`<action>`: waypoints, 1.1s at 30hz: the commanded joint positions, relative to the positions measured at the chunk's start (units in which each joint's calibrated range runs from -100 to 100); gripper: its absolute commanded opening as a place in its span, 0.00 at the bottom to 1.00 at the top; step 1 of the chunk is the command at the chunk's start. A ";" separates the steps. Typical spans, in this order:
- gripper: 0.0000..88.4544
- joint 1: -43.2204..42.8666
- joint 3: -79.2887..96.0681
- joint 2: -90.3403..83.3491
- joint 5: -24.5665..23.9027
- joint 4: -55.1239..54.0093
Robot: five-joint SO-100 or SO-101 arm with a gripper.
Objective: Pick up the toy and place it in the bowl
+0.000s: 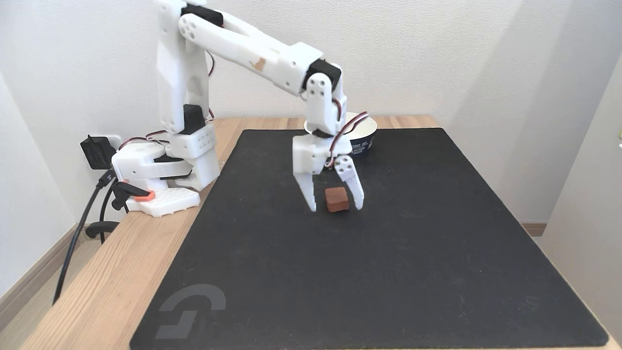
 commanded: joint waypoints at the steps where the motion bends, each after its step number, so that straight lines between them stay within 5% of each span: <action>1: 0.35 -3.01 -1.53 -0.28 -0.22 -0.34; 9: 0.34 -3.77 -1.53 0.97 -0.27 -0.43; 15: 0.03 -3.68 -1.44 1.22 -0.22 -3.48; 25: 0.03 -4.77 -2.16 -5.86 -0.27 -7.29; 33: 0.03 -21.58 7.39 -29.20 -3.56 -10.08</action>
